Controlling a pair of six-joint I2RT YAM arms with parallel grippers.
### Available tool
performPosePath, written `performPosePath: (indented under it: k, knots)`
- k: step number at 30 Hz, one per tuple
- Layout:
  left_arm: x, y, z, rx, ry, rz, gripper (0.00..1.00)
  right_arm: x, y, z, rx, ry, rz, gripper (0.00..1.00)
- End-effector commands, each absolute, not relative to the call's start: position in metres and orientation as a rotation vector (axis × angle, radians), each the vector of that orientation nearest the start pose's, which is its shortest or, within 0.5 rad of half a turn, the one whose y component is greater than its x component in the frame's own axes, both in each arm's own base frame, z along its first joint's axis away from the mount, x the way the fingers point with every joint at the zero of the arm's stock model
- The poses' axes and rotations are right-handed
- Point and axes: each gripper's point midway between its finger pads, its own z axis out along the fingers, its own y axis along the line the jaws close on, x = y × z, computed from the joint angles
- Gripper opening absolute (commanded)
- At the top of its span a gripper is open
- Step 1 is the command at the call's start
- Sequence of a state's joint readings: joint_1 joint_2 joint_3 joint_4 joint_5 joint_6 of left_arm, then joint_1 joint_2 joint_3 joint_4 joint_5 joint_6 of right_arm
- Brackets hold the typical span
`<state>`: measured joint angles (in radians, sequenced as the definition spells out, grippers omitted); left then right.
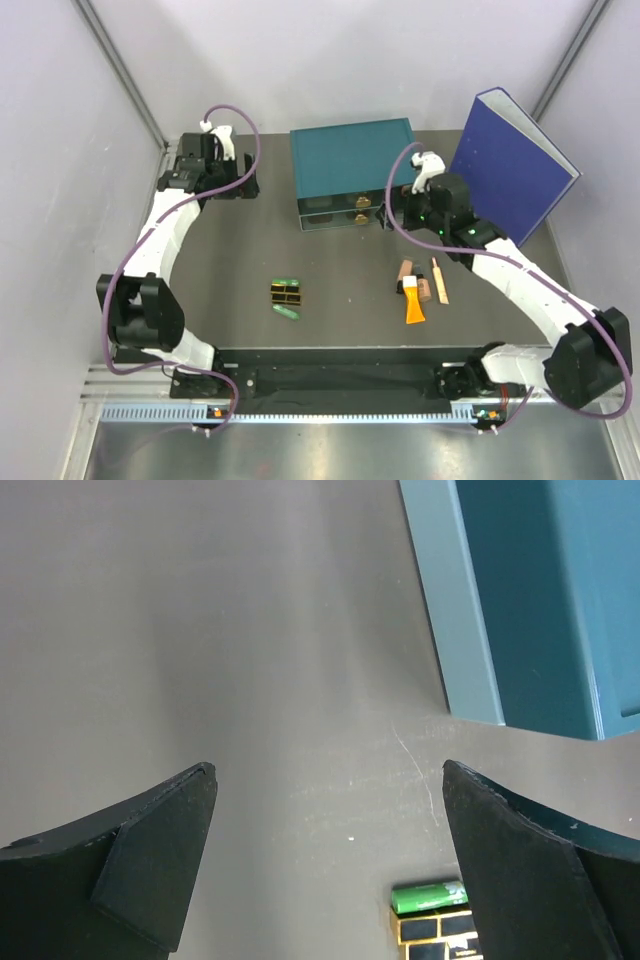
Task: Organize the makeup
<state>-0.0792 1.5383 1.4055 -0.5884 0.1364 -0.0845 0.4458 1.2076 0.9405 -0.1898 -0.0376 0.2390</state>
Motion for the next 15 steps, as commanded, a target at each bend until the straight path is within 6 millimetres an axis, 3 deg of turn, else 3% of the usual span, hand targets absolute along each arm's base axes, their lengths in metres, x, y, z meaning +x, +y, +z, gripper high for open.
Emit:
performPosePath:
  k: [1, 3, 7, 11, 12, 13, 15]
  knots:
    - [0.421, -0.057, 0.244, -0.001, 2.221, -0.238, 0.99, 0.347, 0.212, 0.239, -0.292, 1.989, 0.511, 1.00]
    - [0.426, -0.064, 0.254, 0.006, 2.205, -0.284, 0.99, 0.345, 0.223, 0.241, -0.314, 1.992, 0.511, 1.00]
    - [0.442, -0.081, 0.254, -0.012, 2.204, -0.402, 0.99, 0.351, 0.226, 0.239, -0.263, 1.987, 0.469, 1.00]
    - [0.457, -0.099, 0.243, -0.045, 2.227, -0.531, 0.91, 0.359, 0.221, 0.232, -0.215, 1.987, 0.412, 1.00]
    - [0.461, -0.109, 0.232, -0.057, 2.258, -0.592, 0.89, 0.361, 0.222, 0.227, -0.216, 1.997, 0.404, 1.00]
    - [0.467, -0.112, 0.235, -0.059, 2.251, -0.608, 0.88, 0.362, 0.222, 0.225, -0.215, 2.001, 0.402, 1.00]
    - [0.475, -0.122, 0.226, -0.091, 2.272, -0.641, 0.91, 0.367, 0.224, 0.217, -0.214, 2.017, 0.391, 1.00]
